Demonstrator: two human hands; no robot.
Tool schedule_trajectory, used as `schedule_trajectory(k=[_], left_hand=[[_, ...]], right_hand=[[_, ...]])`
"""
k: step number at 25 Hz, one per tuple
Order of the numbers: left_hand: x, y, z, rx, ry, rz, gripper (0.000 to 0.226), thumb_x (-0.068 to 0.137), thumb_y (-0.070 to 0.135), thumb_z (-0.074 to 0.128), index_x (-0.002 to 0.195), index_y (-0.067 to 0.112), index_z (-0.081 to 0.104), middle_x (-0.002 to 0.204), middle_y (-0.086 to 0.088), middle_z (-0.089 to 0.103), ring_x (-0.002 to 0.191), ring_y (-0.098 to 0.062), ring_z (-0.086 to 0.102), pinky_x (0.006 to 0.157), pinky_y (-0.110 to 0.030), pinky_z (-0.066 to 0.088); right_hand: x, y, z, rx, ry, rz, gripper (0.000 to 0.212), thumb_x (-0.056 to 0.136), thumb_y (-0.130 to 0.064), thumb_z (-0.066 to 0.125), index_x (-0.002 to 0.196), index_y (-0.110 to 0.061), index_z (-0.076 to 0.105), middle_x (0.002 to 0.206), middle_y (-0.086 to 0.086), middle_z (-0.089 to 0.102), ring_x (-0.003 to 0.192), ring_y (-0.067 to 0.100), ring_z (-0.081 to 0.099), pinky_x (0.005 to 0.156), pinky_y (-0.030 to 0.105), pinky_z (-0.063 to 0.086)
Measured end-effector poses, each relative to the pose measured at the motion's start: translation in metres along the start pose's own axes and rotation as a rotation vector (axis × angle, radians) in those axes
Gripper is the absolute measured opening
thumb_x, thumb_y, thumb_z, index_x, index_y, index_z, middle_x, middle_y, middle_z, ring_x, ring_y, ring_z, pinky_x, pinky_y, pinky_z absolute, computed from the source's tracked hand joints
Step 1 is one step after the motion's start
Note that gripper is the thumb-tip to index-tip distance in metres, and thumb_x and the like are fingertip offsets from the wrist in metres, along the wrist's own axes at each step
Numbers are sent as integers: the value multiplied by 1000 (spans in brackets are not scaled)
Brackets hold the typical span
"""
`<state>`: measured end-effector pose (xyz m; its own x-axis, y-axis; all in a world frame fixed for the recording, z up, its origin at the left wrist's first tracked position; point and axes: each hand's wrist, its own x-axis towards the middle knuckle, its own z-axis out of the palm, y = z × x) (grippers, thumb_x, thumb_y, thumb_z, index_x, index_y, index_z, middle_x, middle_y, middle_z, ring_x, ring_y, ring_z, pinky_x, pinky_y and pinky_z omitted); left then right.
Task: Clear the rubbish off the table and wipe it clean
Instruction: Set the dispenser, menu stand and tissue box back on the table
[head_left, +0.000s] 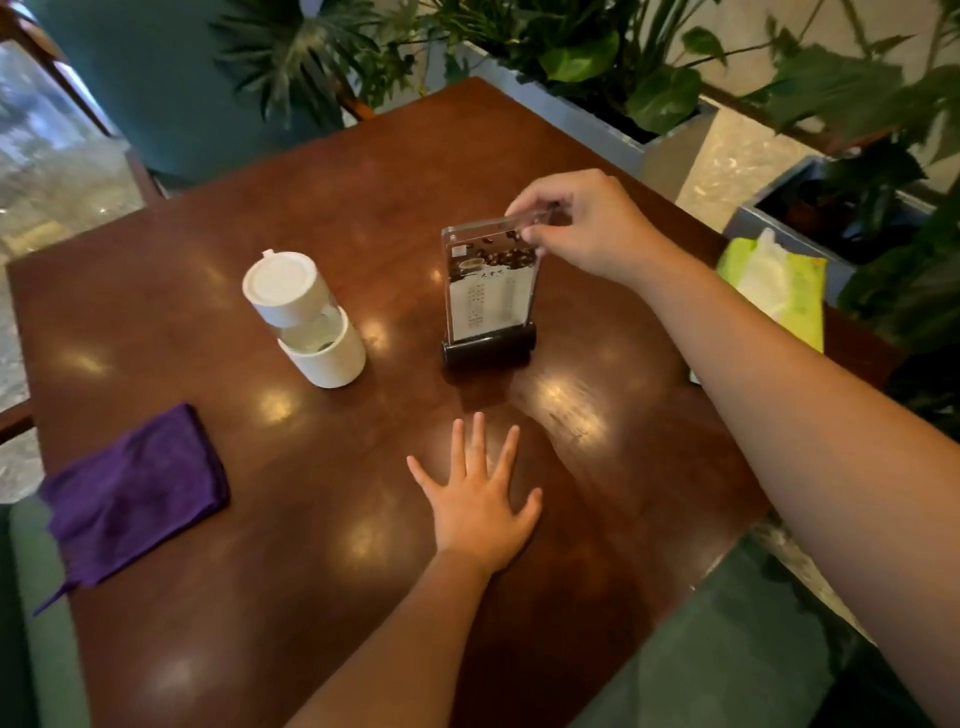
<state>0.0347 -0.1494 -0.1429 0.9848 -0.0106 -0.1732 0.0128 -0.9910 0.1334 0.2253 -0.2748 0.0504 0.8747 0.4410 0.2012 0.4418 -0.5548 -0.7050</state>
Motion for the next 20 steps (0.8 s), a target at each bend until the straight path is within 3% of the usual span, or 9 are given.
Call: schedule_trajectory(k=[5, 7, 10, 14, 20], left_hand=[[1, -1, 1, -6, -5, -3, 70, 81, 72, 9, 138, 45, -21, 155, 1, -21, 138, -22, -30, 95, -71, -24], [1, -1, 0, -14, -10, -2, 69, 81, 73, 9, 136, 46, -22, 155, 1, -21, 138, -22, -31, 95, -72, -23], [0, 0, 0, -17, 2, 3, 70, 82, 72, 12, 141, 44, -14, 156, 1, -19, 138, -22, -31, 95, -72, -23], [0, 2, 0, -19, 13, 4, 71, 82, 72, 14, 143, 44, -10, 156, 0, -18, 138, -22, -31, 94, -71, -25], [1, 2, 1, -17, 17, -6, 72, 82, 71, 15, 143, 44, -13, 156, -1, -19, 137, -22, -33, 94, -71, -26]], right_hand=[[49, -13, 25, 2, -89, -71, 27, 82, -6, 65, 84, -32, 67, 83, -6, 67, 77, 7, 65, 72, 36, 59], [63, -18, 32, 15, -108, -90, 23, 83, -4, 63, 88, -27, 68, 88, 1, 69, 79, 12, 66, 72, 33, 59], [77, -26, 44, 37, -138, -119, 22, 84, -2, 62, 91, -21, 68, 94, 6, 69, 79, 15, 67, 68, 26, 59], [89, -27, 55, 43, -154, -120, 21, 85, -1, 60, 93, -18, 68, 97, 2, 66, 77, 1, 61, 63, 13, 54], [102, -21, 56, 12, -175, -106, 23, 86, 0, 57, 96, -18, 68, 99, 5, 66, 80, 6, 62, 64, 17, 56]])
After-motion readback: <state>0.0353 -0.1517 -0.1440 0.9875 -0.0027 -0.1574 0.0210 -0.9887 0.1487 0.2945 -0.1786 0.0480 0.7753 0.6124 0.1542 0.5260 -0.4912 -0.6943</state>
